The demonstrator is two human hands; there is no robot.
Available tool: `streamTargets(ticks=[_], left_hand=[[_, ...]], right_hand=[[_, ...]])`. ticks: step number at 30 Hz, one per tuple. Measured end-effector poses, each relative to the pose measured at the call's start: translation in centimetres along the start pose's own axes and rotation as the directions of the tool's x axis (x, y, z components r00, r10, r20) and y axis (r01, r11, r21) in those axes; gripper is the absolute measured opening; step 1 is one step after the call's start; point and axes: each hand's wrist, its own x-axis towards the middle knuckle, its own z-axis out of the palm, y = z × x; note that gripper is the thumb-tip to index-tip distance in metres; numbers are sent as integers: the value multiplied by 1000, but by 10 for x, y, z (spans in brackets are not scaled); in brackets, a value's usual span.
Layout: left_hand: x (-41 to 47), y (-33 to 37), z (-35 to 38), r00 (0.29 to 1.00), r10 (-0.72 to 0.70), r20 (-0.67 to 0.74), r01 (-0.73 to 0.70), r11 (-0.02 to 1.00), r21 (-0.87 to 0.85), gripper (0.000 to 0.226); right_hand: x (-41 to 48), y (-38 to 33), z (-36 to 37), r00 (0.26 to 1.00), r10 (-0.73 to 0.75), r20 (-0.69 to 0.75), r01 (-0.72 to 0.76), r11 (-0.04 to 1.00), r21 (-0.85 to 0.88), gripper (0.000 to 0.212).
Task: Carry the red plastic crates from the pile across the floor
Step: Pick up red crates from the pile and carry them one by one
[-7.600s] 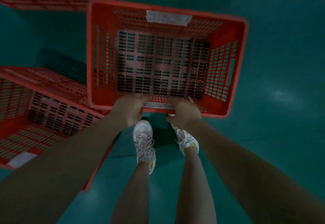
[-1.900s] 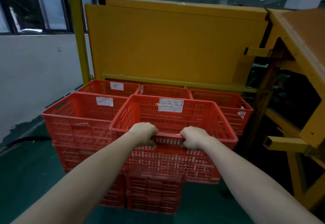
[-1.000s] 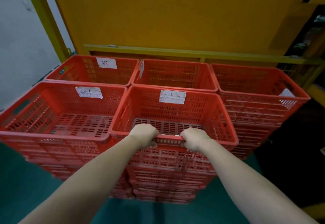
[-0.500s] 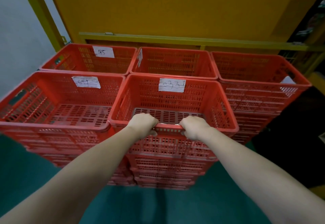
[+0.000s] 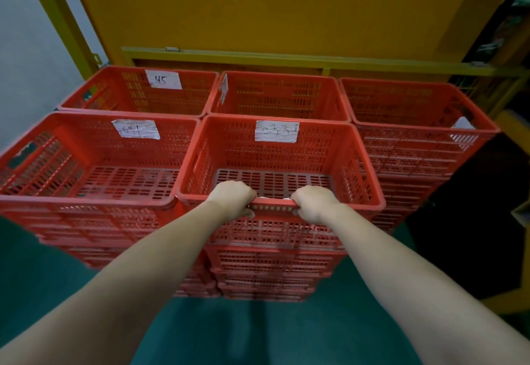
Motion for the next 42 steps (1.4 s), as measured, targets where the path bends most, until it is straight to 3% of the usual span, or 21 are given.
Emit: streamTargets(ticks=[13,24,28,30,33,38,42], left_hand=[[3,0,2,998,-53,26,55,995,-84,35],[8,9,3,983,-165,75,168,985,-25,43],[-5,16,-1,978,-205,48,206,978,-22,63],[-13,18,-6,976,-218,16,218,974,-68,68],[-27,24,-16,957,-291,-13,285,945,-158,75],[-54,40,-36,883,-464,-67,426,854,-299,78],[-85,53,-48,784,-616,-69,547,740,-391,74]], right_hand=[[12,4,-1,994,-26,108,27,1000,-9,6],[4,8,7,1000,13,0,-13,999,35,16],[-1,13,0,994,14,107,-27,992,119,25],[-2,19,-7,992,-27,126,-1,976,216,42],[-4,23,-22,993,-93,77,54,912,406,67],[1,21,-45,978,-181,-102,208,878,432,47],[-3,4,-59,937,-283,-202,343,853,393,43]])
